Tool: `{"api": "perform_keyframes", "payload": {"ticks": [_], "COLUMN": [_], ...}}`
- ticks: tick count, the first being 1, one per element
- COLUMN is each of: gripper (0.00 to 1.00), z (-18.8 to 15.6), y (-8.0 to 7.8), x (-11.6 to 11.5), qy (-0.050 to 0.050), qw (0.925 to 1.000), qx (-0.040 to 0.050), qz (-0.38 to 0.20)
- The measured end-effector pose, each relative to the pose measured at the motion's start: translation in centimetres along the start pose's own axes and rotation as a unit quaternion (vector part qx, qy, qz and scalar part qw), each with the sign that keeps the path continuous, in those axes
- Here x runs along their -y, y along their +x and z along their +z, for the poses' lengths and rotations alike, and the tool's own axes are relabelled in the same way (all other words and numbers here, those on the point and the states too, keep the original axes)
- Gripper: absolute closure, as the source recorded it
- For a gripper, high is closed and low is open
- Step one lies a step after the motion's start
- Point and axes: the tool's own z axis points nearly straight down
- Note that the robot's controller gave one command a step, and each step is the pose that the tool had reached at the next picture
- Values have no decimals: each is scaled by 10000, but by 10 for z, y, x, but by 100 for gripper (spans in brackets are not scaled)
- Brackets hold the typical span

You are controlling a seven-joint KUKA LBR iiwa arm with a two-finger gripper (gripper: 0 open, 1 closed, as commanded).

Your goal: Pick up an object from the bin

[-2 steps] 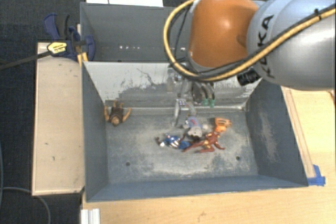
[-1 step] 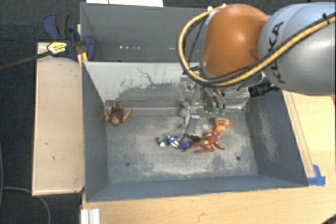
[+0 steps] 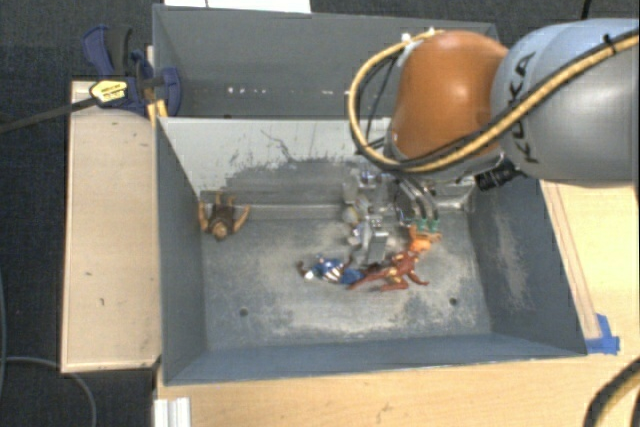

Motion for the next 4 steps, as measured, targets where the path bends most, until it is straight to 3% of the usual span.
{"api": "perform_keyframes", "payload": {"ticks": [1,2,3,4], "gripper": [0,0,100,100], "z": [32,62,102,102], "y": [4,7,-5,-5], "x": [8,24,48,48], "qy": [-7,-9,-15,-15], "qw": [9990,9998,9979,9979], "qx": [16,10,18,18], "qz": [-446,205,-654,-648]}}
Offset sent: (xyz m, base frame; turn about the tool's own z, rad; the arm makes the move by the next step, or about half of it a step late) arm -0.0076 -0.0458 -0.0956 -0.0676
